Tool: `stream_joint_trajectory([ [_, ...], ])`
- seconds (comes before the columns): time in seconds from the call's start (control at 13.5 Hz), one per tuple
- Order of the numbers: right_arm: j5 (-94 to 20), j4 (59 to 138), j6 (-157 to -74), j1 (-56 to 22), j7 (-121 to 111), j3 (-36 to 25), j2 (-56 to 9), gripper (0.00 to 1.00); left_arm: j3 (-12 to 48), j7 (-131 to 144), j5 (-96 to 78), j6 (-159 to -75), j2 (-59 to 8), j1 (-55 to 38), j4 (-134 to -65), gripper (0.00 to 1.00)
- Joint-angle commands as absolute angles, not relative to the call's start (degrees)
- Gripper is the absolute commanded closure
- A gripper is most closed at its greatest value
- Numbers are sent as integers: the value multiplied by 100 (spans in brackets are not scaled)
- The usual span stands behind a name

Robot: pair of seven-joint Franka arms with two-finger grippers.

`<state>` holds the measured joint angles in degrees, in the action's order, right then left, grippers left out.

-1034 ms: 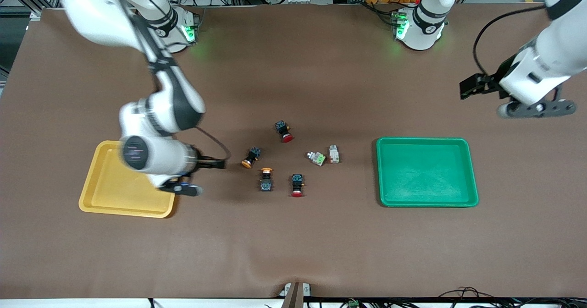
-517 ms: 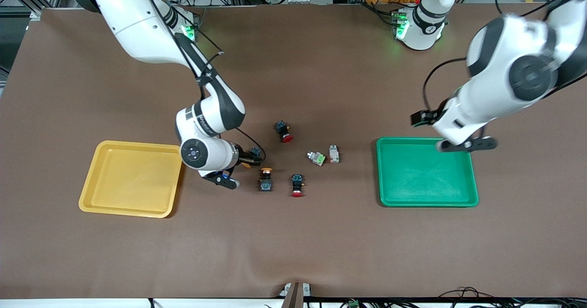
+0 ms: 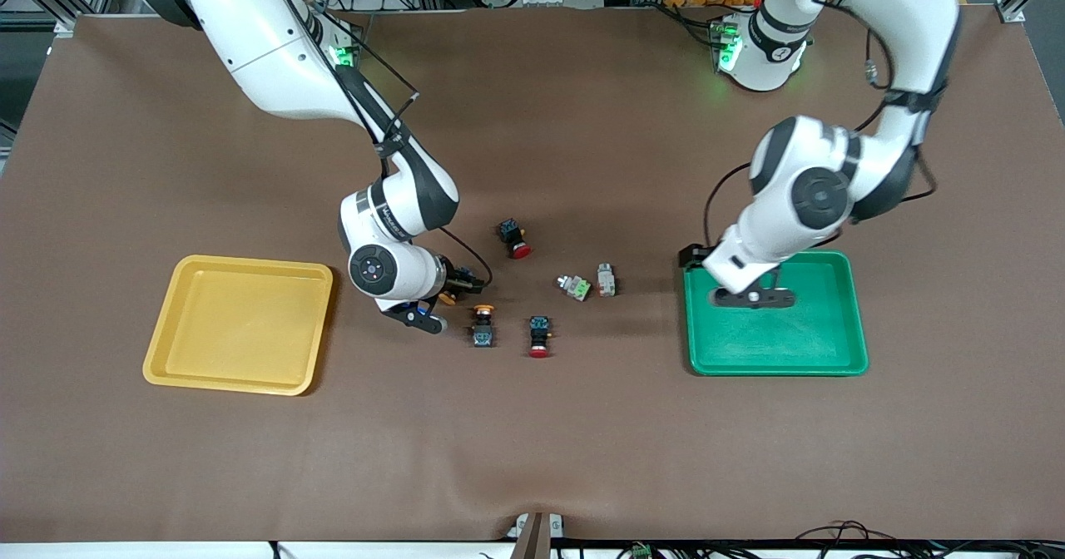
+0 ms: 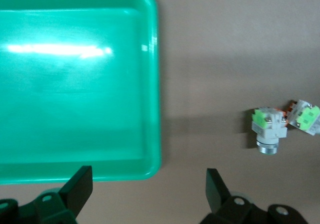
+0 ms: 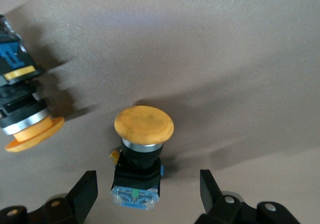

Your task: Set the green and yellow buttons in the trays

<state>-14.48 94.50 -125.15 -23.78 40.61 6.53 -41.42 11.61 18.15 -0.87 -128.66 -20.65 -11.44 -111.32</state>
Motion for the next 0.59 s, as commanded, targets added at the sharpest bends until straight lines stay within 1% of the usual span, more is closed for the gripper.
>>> stream_joint_trajectory([
  [0.0,-1564,9492,-12603,-2426,4122,615,-4166,62,1151,1846,79,-13235,-2301,-1493,-11031,0],
  [0.07,-1564,9492,-12691,-2426,4122,615,-4183,78,1151,1846,79,-13349,-2485,-1659,-10917,0],
  [0.15,-1564,9492,-12770,-2426,4113,615,-4227,87,1151,1959,79,-13429,-2670,-1774,-10768,0],
  [0.3,-1556,9492,-12867,-2417,4113,615,-4245,99,1151,2065,62,-13491,-2995,-2029,-10478,0],
  [0.44,-1547,9483,-12797,-2356,4044,607,-4158,100,1143,2476,61,-13500,-3295,-2249,-10188,1],
  [0.52,-1495,9475,-12684,-2312,3991,572,-4035,100,1143,2774,70,-13500,-3409,-2346,-10082,6],
])
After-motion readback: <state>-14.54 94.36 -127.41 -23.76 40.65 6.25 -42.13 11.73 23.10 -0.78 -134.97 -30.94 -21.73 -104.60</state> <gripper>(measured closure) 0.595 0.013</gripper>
